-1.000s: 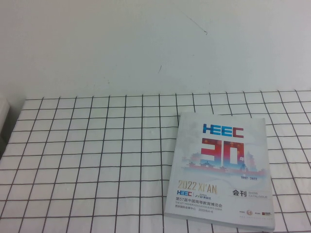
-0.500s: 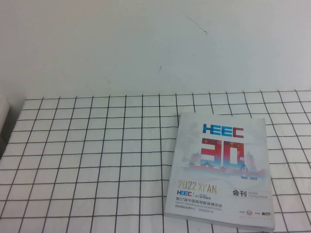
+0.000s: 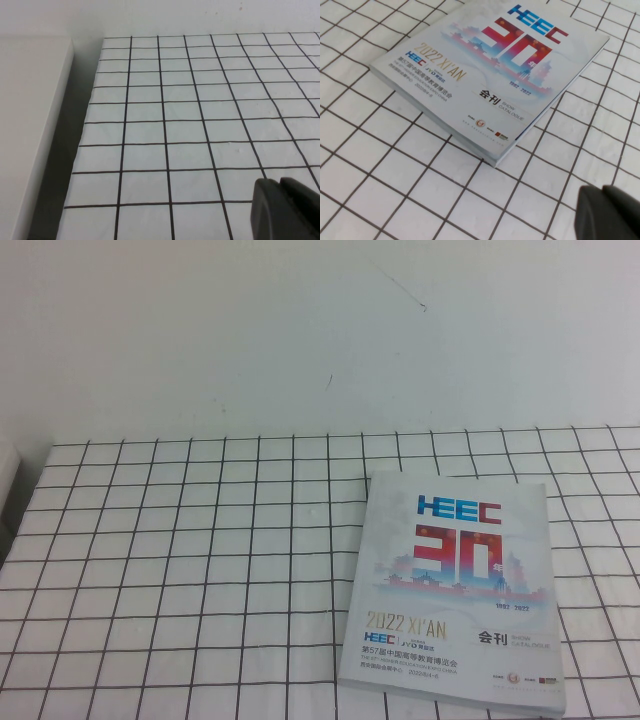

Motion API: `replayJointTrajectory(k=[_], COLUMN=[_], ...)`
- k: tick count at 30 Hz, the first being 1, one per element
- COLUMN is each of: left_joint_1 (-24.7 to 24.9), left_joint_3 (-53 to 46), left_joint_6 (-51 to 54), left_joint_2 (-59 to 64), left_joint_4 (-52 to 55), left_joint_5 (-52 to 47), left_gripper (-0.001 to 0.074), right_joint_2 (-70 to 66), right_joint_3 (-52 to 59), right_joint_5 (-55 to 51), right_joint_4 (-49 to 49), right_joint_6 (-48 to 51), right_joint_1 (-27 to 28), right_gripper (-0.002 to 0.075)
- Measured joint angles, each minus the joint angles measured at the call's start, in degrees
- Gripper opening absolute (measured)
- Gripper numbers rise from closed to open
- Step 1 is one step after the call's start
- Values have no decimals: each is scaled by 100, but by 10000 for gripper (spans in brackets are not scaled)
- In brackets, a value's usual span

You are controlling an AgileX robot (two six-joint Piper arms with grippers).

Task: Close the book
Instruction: 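Close the open booklet and leave it lying on the table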

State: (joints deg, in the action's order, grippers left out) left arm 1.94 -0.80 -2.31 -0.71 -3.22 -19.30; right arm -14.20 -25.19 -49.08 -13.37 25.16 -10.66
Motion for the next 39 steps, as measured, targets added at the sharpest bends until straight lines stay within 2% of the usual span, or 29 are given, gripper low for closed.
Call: replayJointTrajectory(k=[8, 15, 21, 23, 27, 39], left_joint_1=[0, 0, 0, 0, 0, 0], left_joint_3=[0, 0, 0, 0, 0, 0], left_joint_6=[0, 0, 0, 0, 0, 0], left_joint_2=[0, 0, 0, 0, 0, -4], left_joint_4=[0, 15, 37, 36, 44, 58], left_joint_5=[0, 0, 0, 0, 0, 0], left_gripper=[-4, -4, -4, -4, -4, -4], right_joint_2=[126, 982, 1480, 1480, 1480, 1487], right_joint_3=[226, 1072, 2345, 2611, 2663, 2639], right_joint_5=[413, 2392, 3731, 3711, 3001, 2902], right_joint_4=[30, 619, 1254, 1337, 1400, 1445], right_joint_6=[0, -377, -891, -1120, -1562, -1644], right_joint_1=[80, 692, 794, 793, 793, 793], right_gripper=[-3, -3, -3, -3, -3, -3])
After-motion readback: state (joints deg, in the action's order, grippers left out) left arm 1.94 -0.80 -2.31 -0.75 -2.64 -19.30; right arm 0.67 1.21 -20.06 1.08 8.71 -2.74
